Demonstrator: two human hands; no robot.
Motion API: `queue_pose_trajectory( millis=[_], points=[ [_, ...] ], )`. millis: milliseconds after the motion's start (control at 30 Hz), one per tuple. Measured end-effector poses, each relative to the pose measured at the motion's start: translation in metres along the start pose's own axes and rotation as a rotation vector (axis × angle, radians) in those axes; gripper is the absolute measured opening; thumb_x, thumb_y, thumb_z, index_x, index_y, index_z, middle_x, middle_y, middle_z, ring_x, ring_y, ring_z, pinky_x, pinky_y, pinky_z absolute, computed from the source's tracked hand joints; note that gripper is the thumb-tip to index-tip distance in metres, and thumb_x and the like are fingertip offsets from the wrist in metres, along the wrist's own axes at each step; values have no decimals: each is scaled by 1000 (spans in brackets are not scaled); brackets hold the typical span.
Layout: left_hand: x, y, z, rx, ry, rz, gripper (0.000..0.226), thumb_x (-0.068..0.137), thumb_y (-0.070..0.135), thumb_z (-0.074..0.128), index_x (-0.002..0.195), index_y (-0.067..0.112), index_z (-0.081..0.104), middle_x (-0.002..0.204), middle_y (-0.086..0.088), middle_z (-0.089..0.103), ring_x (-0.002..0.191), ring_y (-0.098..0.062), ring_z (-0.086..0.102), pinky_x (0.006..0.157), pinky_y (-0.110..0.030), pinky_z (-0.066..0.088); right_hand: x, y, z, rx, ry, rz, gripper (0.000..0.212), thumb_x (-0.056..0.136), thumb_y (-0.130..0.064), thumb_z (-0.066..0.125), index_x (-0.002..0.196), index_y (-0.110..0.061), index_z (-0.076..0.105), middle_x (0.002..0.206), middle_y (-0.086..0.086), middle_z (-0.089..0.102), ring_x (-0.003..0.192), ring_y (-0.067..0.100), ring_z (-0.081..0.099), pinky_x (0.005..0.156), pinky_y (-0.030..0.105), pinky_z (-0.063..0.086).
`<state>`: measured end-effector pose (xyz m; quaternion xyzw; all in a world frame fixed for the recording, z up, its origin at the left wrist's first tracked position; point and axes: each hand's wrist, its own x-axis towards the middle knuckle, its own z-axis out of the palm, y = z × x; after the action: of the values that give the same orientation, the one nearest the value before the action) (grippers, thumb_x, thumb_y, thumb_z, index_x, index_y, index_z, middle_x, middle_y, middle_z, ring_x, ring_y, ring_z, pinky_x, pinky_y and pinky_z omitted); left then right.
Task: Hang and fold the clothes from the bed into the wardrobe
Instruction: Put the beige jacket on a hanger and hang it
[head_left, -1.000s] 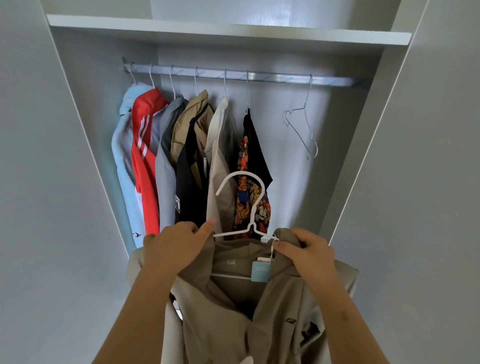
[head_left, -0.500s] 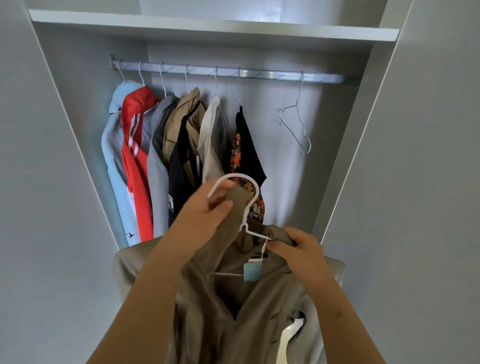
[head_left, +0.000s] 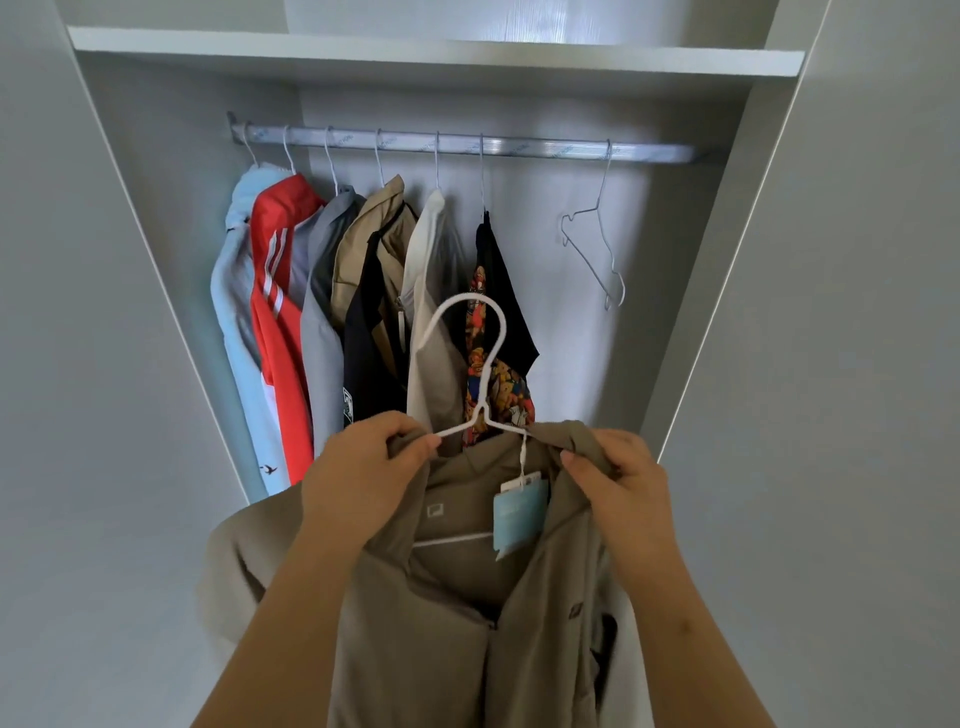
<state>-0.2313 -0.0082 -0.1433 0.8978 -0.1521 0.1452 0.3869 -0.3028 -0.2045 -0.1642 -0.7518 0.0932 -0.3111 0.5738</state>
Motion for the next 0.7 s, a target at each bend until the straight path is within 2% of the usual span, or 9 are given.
queue_pose_trajectory(
  millis=[67, 133, 233, 300, 400, 433, 533, 633, 700],
  points=[
    [1, 1, -1, -27, 83, -17, 3, 84, 32, 64, 82, 31, 66, 73, 18, 59, 67, 2, 50, 61, -10, 37, -5, -4, 0, 66, -99, -28, 37, 82, -2, 66, 83, -39, 64, 87, -13, 63, 83, 3, 59, 71, 12, 48],
    [1, 2, -1, -16, 133, 0, 6, 85, 29, 63, 89, 30, 68, 77, 21, 58, 70, 2, 48, 62, -3, 31, -7, -7, -2, -4, -354, 3, 36, 80, -6, 69, 75, -41, 62, 74, -15, 64, 71, 1, 59, 62, 10, 47],
    [2, 2, -5, -70, 140, 11, 9, 84, 24, 66, 91, 29, 69, 81, 20, 60, 72, 7, 52, 64, 1, 34, -10, -10, -5, -175, -664, 253, 33, 77, -29, 74, 53, -25, 52, 45, -15, 50, 46, -2, 49, 47, 8, 37],
    [3, 3, -8, -141, 95, 29, 10, 81, 19, 69, 88, 26, 70, 78, 24, 60, 75, 18, 53, 66, 6, 33, -12, -2, -7, -171, -428, 324, 43, 77, -48, 65, 58, -11, 53, 50, -11, 51, 55, 7, 53, 54, 14, 40],
    [2, 5, -10, -269, 10, 51, 19, 81, 12, 69, 78, 31, 68, 78, 26, 62, 74, 22, 53, 66, 6, 35, -6, 4, -10, -344, 132, 82, 16, 89, -28, 58, 74, -23, 58, 80, -7, 57, 88, 19, 54, 78, 27, 41],
    [1, 5, -11, -302, -4, 45, 23, 82, 11, 67, 76, 34, 67, 78, 25, 63, 74, 21, 55, 66, 5, 36, -4, 1, -10, -461, 131, 45, 5, 89, -26, 57, 85, -28, 58, 94, -6, 55, 101, 21, 50, 88, 30, 36],
    [0, 3, -10, -310, -20, 34, 24, 85, 10, 63, 80, 32, 68, 79, 24, 63, 74, 19, 55, 66, 5, 37, 1, 2, -10, -681, -91, 145, 25, 91, -27, 51, 115, -30, 54, 118, -5, 51, 121, 22, 39, 102, 31, 22],
    [-1, 4, -8, -302, -38, 54, 25, 86, 8, 62, 82, 32, 67, 81, 22, 64, 76, 19, 55, 67, 4, 37, -1, -2, -9, -579, -262, 113, 22, 91, -19, 44, 100, -36, 54, 95, -9, 58, 99, 14, 51, 106, 36, 29],
    [-2, 5, -6, -288, -49, 72, 28, 86, 7, 62, 84, 35, 63, 83, 23, 62, 77, 20, 54, 67, 4, 36, -3, -2, -5, -443, -326, 63, 24, 91, -15, 44, 93, -37, 54, 99, -12, 52, 101, 11, 47, 101, 35, 33]
  ],
)
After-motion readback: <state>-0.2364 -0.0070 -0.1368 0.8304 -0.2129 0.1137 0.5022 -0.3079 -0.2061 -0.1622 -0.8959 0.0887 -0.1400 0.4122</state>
